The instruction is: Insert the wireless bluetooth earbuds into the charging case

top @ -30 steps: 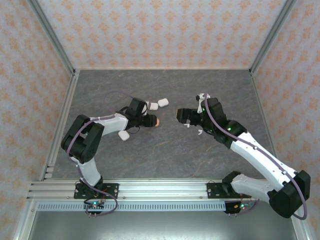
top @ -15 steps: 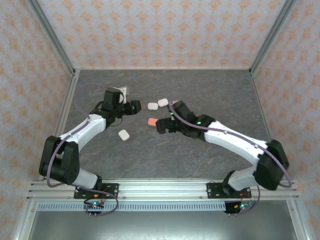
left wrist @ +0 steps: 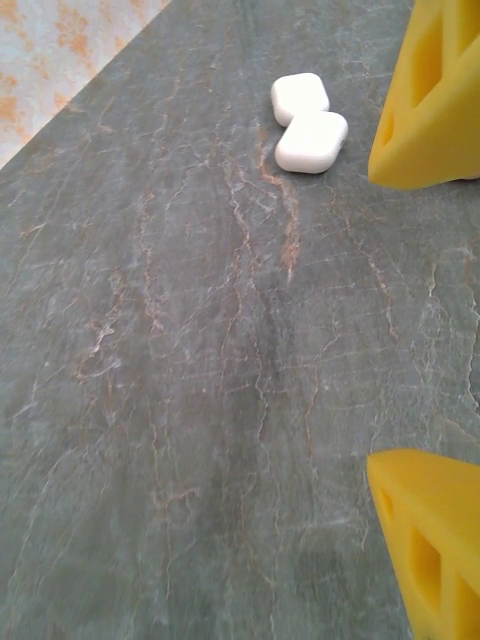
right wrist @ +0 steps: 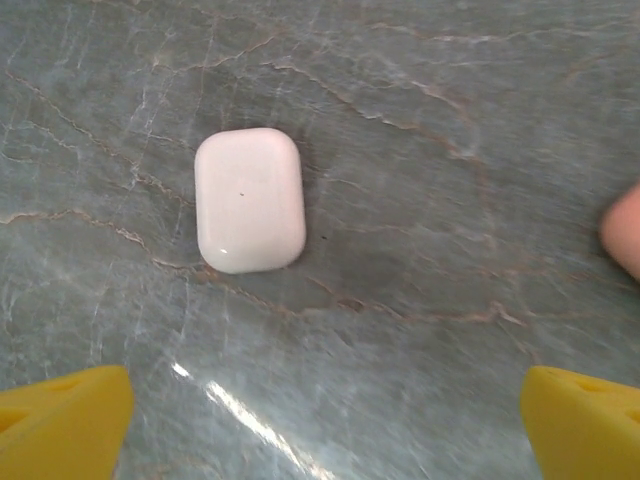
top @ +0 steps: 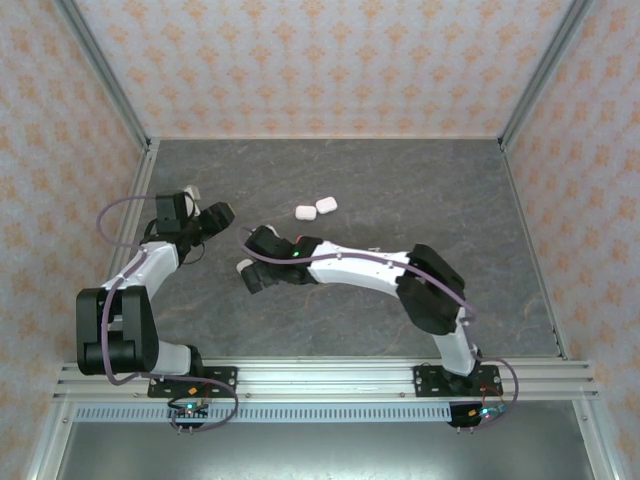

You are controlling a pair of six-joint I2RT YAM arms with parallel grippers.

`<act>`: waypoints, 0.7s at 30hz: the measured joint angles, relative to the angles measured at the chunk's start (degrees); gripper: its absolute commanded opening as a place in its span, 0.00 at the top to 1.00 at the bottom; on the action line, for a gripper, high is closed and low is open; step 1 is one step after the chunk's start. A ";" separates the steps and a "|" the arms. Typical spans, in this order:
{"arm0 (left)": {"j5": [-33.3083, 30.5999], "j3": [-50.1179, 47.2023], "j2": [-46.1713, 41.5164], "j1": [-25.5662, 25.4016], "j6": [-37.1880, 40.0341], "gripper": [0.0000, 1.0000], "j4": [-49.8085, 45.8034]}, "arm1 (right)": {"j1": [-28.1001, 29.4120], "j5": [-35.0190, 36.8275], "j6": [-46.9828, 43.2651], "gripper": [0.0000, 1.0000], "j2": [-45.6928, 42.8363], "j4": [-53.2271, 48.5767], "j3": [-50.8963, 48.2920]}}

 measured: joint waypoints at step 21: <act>1.33 -2.32 -3.19 5.60 -0.35 0.29 0.70 | 0.07 -0.15 -6.69 0.14 23.69 -10.14 29.79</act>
